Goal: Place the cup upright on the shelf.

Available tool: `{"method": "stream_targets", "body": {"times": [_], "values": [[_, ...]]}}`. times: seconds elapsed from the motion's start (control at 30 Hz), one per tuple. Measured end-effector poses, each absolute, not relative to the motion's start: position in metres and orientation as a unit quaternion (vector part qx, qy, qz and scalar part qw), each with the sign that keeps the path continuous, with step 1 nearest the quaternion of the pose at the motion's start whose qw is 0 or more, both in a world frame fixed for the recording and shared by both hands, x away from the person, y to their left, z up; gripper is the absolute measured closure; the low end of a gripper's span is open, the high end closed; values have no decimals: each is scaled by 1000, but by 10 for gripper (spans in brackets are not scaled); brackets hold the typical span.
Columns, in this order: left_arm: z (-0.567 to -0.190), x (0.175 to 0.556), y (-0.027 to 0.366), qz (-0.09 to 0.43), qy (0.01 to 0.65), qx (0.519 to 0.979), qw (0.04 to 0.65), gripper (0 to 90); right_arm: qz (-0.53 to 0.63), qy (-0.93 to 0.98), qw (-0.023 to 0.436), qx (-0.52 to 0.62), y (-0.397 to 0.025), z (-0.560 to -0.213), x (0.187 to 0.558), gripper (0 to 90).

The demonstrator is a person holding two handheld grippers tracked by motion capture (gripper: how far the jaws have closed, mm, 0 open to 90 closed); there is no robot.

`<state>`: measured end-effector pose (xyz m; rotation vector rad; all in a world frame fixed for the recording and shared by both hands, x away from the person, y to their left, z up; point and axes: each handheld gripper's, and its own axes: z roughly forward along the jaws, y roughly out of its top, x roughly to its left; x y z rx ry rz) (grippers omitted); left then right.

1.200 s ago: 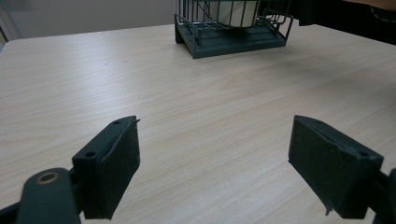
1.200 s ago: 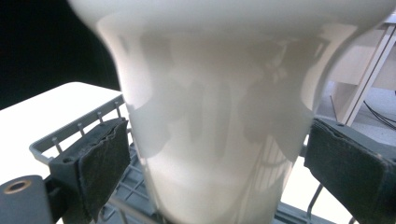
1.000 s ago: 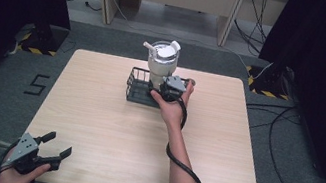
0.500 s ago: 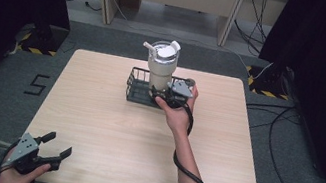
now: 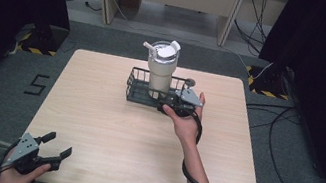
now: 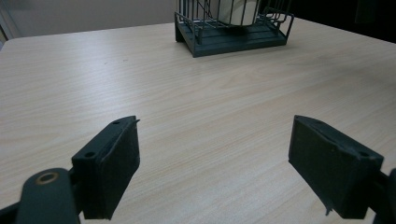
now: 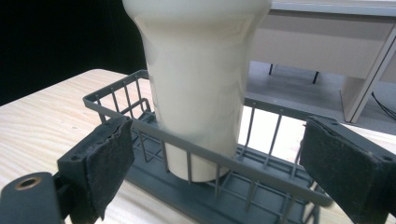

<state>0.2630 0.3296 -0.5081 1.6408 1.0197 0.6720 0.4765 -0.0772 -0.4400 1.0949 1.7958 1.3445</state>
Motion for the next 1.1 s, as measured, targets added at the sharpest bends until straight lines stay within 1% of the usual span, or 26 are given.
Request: {"method": "stream_targets", "body": {"times": [0.53, 1.1], "values": [[-509, 263, 329, 279, 427, 686, 519, 157, 509, 674, 324, 426, -112, -442, 448, 112], [-508, 263, 330, 284, 428, 686, 516, 156, 505, 670, 325, 438, -135, -460, 411, 129]]}}
